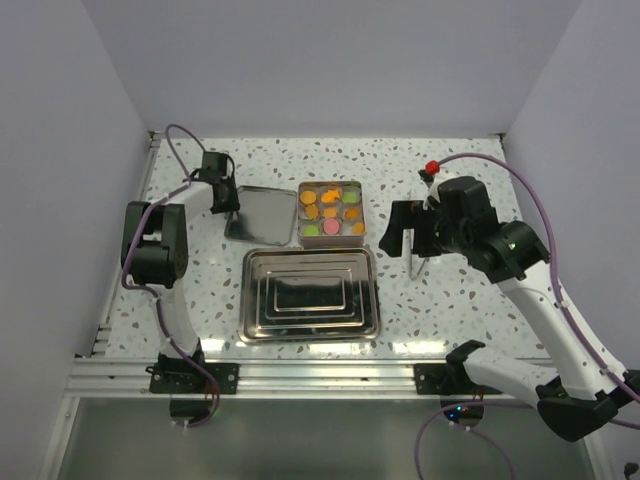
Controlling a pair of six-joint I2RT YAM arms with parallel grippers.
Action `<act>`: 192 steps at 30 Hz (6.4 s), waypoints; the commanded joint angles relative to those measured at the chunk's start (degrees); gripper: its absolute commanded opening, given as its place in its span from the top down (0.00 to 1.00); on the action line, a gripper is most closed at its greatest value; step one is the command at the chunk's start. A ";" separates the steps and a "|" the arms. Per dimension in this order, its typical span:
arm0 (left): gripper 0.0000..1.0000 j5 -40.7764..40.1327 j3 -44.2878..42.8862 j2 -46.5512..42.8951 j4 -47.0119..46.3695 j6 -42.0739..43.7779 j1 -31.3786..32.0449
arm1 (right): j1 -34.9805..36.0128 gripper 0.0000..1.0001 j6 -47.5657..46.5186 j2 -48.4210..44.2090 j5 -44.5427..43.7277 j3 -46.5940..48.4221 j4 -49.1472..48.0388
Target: Pack the cookies
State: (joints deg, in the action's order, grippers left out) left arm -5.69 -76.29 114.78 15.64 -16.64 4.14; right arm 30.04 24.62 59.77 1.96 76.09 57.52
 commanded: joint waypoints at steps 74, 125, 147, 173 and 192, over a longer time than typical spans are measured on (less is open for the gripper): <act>1.00 -51.52 23.03 -44.20 -101.77 117.19 60.81 | 0.98 0.09 43.05 45.53 44.53 43.79 -22.18; 0.20 3.74 -5.29 -42.72 5.14 8.76 28.88 | -19.67 1.00 34.80 33.84 48.14 8.92 -46.68; 0.20 48.59 23.56 -23.47 -47.54 -28.53 6.84 | -21.96 1.00 30.13 46.65 58.69 2.65 -65.34; 0.20 51.22 15.65 -4.66 -48.16 -25.46 6.41 | -24.24 1.00 33.31 59.67 62.20 -1.30 -76.95; 0.22 50.69 16.53 -3.33 -50.00 -26.42 6.23 | -26.53 0.65 9.48 62.22 53.77 5.90 -40.73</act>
State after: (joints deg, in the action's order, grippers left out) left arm 44.36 -58.74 111.55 -30.68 -43.77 10.90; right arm 3.79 38.57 121.54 58.00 78.98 10.48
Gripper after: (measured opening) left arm 0.781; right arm 0.346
